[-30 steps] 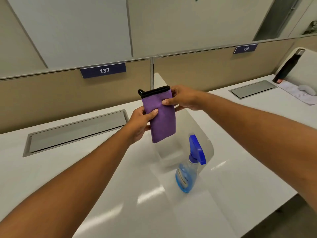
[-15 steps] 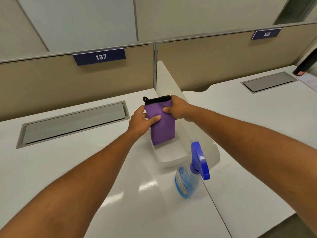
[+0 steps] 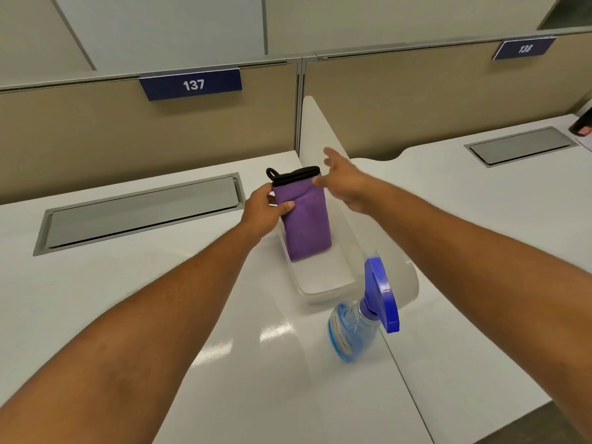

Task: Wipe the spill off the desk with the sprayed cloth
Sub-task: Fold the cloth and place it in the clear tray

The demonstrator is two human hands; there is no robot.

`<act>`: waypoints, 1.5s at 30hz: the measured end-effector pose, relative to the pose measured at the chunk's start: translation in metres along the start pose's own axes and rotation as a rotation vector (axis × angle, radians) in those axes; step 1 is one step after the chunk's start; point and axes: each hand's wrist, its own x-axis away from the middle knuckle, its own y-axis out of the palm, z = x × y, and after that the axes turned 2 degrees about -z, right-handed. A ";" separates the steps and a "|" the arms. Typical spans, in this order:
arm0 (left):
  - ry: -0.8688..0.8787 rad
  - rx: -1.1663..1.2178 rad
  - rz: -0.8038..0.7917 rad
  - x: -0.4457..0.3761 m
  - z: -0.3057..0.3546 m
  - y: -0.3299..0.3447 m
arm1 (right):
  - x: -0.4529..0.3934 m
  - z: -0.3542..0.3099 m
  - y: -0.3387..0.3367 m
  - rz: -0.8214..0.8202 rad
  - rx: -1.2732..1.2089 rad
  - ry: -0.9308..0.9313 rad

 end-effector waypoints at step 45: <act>-0.389 0.459 -0.007 0.078 -0.034 0.004 | 0.195 0.011 0.046 0.595 0.009 -0.253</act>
